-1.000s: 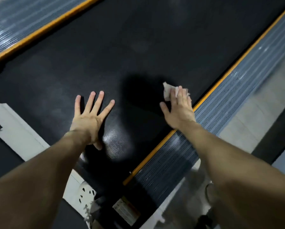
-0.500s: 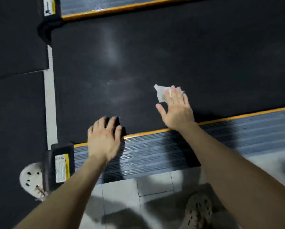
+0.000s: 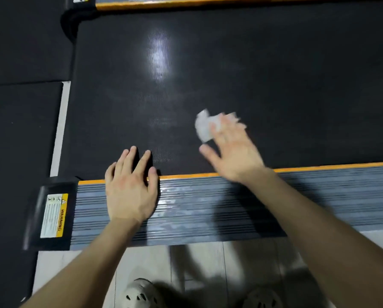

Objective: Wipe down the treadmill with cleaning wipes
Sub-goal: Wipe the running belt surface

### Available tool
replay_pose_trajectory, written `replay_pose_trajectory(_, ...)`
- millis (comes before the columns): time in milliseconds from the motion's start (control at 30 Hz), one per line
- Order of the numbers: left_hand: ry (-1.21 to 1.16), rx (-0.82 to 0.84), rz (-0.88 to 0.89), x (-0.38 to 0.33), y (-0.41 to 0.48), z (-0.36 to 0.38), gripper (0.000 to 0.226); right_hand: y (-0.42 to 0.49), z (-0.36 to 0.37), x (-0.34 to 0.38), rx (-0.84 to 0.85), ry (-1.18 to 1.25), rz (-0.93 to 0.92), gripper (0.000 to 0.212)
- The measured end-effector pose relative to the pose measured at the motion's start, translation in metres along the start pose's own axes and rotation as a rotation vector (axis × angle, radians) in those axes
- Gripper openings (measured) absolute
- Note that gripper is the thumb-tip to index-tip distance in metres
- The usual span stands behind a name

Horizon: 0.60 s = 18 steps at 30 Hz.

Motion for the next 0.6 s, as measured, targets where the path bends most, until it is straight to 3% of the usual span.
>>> replay_pose_trajectory(67, -0.002, -0.008, 0.009, 0.001, 0.000, 0.002, 0.056, -0.011, 0.018, 0.063, 0.150, 0.022, -0.431, 0.076)
replay_pose_trajectory(100, 0.006, -0.010, 0.015, 0.001, 0.001, 0.004, 0.057, -0.016, 0.018, 0.066, 0.198, 0.017, -0.528, 0.071)
replay_pose_trajectory(133, 0.013, -0.011, 0.017, 0.000, 0.001, 0.005, 0.058, -0.015, 0.010, 0.053, 0.185, -0.015, -0.520, 0.070)
replay_pose_trajectory(267, -0.004, -0.045, 0.003, 0.001, -0.001, 0.006, 0.061, -0.006, -0.011, -0.024, 0.015, -0.089, -0.103, 0.092)
replay_pose_trajectory(400, -0.078, -0.075, 0.011, 0.005, 0.005, 0.005, 0.057, -0.003, 0.025, 0.057, 0.106, 0.035, -0.424, 0.079)
replay_pose_trajectory(467, -0.096, -0.058, 0.000, 0.008, 0.002, 0.006, 0.055, -0.016, 0.019, 0.055, 0.151, 0.032, -0.426, 0.079)
replay_pose_trajectory(533, -0.099, -0.064, -0.003, 0.007, 0.000, 0.007, 0.052, -0.024, 0.008, 0.005, 0.142, -0.027, -0.222, 0.093)
replay_pose_trajectory(600, -0.087, -0.086, 0.014, 0.004, 0.004, 0.004, 0.046, -0.041, -0.006, -0.069, 0.087, -0.067, 0.110, 0.100)
Point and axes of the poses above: each hand's wrist, its own y-axis towards the middle knuckle, its own z-axis out of the palm, x = y × z, the point moved 8 cm from there along y, towards the middle knuckle, and after that the axes turned 13 degrees about -z, right-handed, at the moved point
